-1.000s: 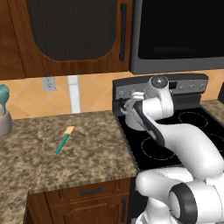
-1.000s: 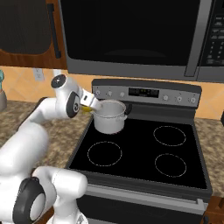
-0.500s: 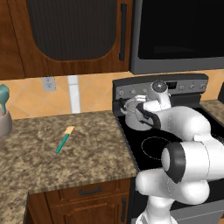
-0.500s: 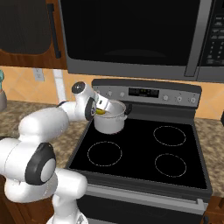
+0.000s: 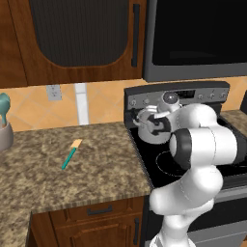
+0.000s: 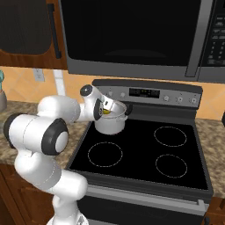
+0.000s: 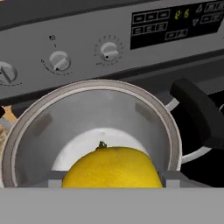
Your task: Put the tomato and lemon in the pot. Retrieve the spatula and lightly stir the vegetables in the pot.
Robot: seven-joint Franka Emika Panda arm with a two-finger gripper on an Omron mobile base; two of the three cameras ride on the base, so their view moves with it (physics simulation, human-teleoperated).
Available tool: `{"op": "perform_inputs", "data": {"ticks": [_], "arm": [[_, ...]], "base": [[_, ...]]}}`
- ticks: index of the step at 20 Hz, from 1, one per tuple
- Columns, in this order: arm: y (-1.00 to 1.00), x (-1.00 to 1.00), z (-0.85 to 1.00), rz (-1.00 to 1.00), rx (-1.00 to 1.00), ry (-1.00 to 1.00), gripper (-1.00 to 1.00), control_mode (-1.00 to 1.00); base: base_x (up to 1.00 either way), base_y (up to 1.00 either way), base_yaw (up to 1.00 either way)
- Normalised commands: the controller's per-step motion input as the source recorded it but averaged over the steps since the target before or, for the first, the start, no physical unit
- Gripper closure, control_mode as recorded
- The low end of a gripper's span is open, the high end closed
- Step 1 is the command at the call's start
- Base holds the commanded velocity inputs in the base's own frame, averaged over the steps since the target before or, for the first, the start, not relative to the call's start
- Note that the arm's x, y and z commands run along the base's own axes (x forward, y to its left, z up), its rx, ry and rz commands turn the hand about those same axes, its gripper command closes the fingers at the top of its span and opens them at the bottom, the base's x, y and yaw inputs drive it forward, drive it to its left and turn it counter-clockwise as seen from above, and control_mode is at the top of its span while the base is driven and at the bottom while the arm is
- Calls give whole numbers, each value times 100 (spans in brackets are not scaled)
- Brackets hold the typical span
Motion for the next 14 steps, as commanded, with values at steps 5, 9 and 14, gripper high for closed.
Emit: {"op": "perform_inputs", "data": {"ticks": [5, 9, 14], "arm": [[0, 36, -27, 0, 0, 0, 100, -100], [0, 26, -32, 0, 0, 0, 100, -100], [3, 33, -32, 0, 0, 0, 100, -100]], "base": [[0, 0, 0], [0, 0, 0], [0, 0, 0]]}}
